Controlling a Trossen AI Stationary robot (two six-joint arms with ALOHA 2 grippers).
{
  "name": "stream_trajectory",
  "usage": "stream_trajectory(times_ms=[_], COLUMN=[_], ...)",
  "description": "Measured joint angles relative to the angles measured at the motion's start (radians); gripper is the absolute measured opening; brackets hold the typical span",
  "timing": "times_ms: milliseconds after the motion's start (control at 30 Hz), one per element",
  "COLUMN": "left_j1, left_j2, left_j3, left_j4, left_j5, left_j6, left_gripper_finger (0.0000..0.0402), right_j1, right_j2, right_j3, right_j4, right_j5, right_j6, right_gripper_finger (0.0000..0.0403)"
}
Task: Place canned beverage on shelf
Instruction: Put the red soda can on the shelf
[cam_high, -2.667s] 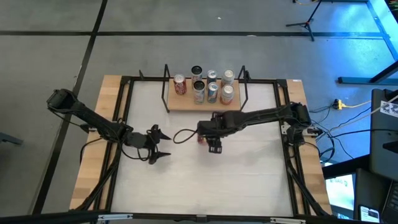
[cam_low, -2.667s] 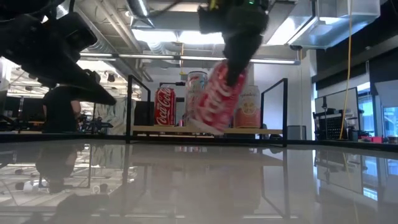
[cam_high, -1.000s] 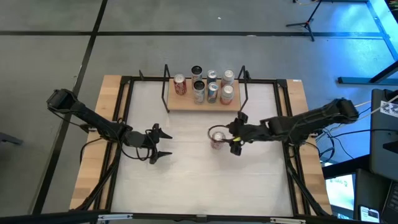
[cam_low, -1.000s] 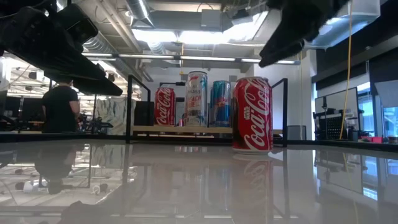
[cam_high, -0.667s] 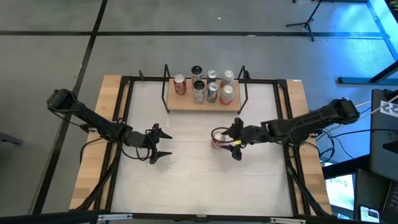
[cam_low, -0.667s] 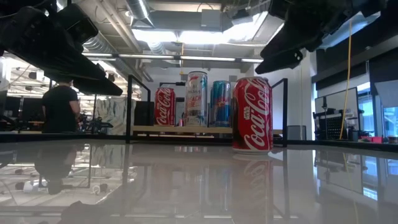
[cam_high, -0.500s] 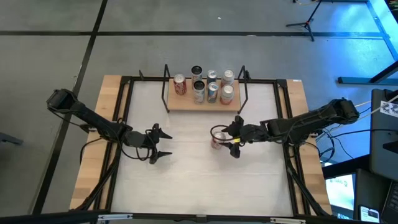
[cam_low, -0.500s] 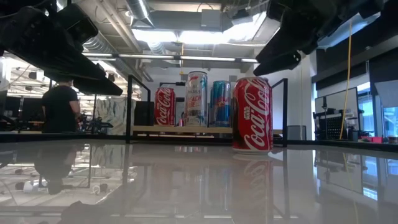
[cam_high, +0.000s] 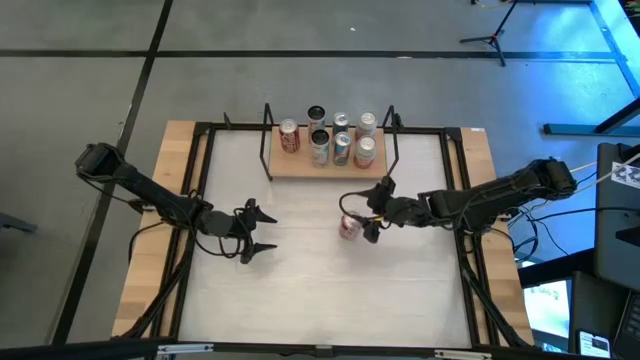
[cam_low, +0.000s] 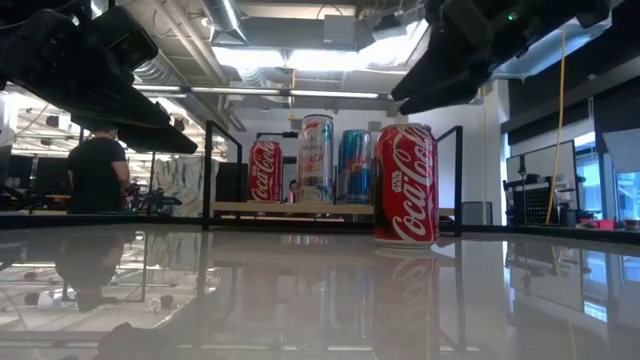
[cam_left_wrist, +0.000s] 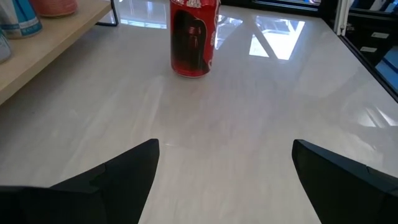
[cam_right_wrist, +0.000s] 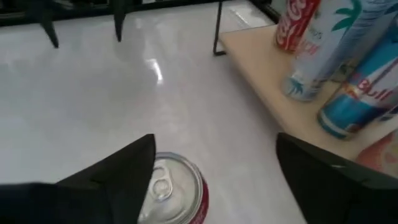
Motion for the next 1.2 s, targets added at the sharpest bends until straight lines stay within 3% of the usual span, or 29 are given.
stream_trajectory(times_ms=[133,233,467,567,1033,1200], left_j1=[0.000,0.000,0.000,0.000,0.000,0.000], left_j2=[0.000,0.000,0.000,0.000,0.000,0.000], left_j3=[0.000,0.000,0.000,0.000,0.000,0.000], left_j4=[-0.001,-0.001,0.000,0.000,0.003,0.003], left_j5=[0.009,0.024,0.026,0.026,0.020,0.019], left_j6=[0.000,0.000,0.000,-0.001,-0.018,-0.017], left_gripper_finger=[0.0357,0.0357,0.0357,0.0357,0.0357,0.0357], right_j1=[0.001,0.001,0.002,0.002,0.001,0.001], right_j2=[0.009,0.009,0.009,0.021,0.184,0.188], right_j3=[0.000,0.000,0.000,0.001,0.000,0.000], right_j4=[0.001,0.001,-0.001,0.005,0.039,0.074], right_j5=[0.055,0.001,-0.110,-0.113,-0.159,-0.151], right_j6=[0.030,0.047,0.049,0.048,0.057,0.048], right_gripper_finger=[0.0373,0.0394,0.0356,0.0347,0.0342,0.0294])
